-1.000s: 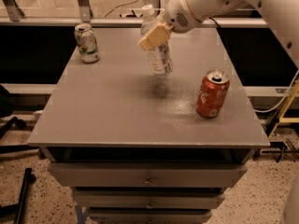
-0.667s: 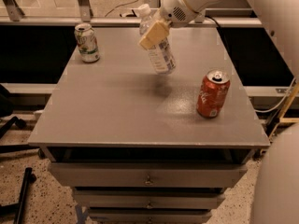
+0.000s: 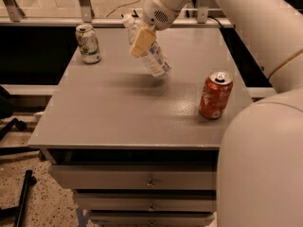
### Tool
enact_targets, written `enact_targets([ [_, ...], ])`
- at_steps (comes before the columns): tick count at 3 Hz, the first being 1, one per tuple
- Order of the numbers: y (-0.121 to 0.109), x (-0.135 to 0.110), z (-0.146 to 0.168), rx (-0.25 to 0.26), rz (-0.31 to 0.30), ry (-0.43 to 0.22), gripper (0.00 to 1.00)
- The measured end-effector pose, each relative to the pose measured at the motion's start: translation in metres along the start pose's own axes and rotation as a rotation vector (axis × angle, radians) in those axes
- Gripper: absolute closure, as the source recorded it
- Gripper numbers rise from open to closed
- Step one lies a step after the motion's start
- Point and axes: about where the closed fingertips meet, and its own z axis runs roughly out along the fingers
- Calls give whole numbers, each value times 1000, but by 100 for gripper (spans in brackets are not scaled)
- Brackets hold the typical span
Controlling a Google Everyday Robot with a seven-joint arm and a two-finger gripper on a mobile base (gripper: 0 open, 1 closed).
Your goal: Knock blue plastic bottle over
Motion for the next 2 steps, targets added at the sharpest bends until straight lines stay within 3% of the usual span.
enact_targets([
  [2, 12, -27, 48, -33, -26, -37, 100],
])
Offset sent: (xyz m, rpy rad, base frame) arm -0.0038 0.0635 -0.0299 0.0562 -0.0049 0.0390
